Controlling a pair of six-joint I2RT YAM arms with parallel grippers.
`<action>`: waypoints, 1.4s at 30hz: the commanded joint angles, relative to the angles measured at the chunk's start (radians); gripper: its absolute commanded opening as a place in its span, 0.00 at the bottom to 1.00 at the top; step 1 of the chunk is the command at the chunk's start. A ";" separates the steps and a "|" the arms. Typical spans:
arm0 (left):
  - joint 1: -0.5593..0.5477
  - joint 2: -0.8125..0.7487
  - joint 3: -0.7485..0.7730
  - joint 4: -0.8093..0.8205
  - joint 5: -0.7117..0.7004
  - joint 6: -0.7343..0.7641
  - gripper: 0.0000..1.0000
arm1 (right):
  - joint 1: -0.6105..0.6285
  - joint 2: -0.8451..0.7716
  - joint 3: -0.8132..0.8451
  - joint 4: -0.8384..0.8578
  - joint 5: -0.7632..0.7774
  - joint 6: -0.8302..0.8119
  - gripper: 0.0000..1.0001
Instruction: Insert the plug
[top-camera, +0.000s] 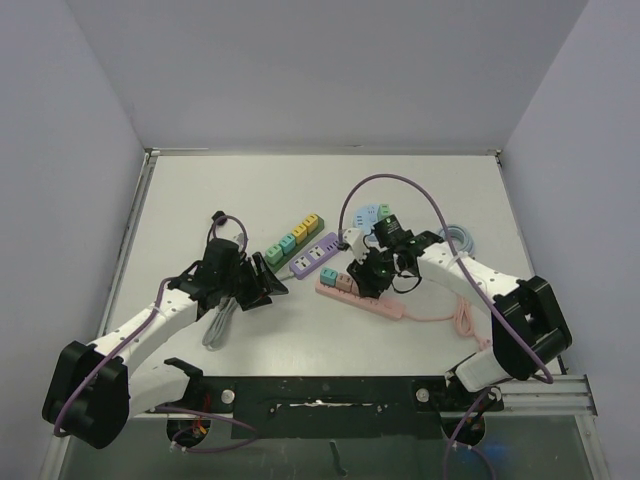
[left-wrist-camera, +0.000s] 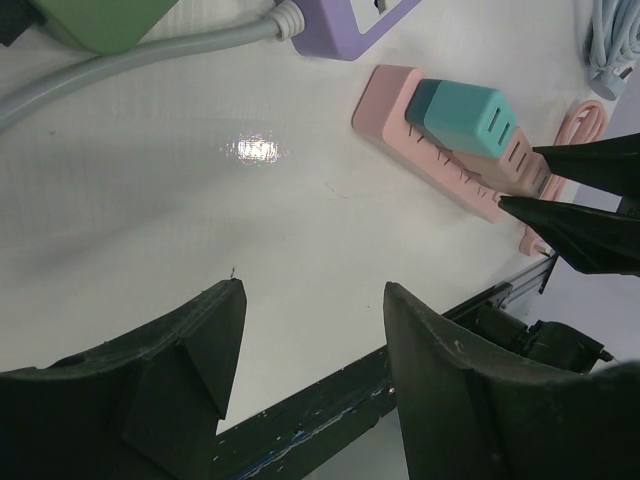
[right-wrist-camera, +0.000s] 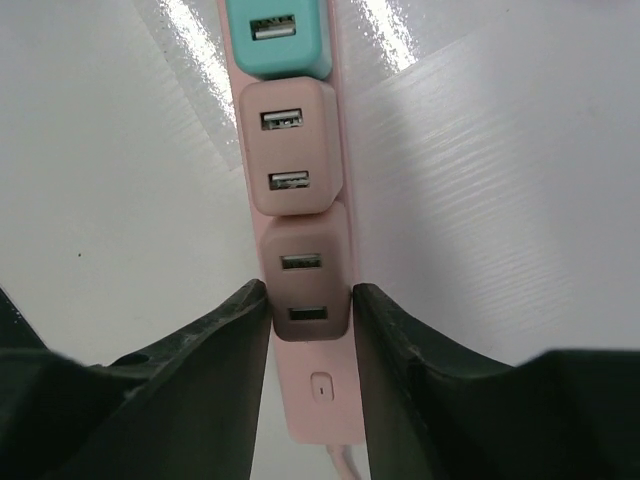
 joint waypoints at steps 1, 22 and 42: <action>0.006 -0.010 0.028 0.024 -0.002 0.016 0.55 | 0.018 0.000 0.035 -0.014 0.026 -0.030 0.34; 0.021 -0.006 0.041 0.016 -0.014 0.030 0.56 | 0.080 0.251 -0.034 0.044 0.125 -0.026 0.00; 0.042 -0.136 0.201 -0.243 -0.276 0.191 0.69 | 0.028 -0.437 -0.059 0.103 0.314 0.446 0.98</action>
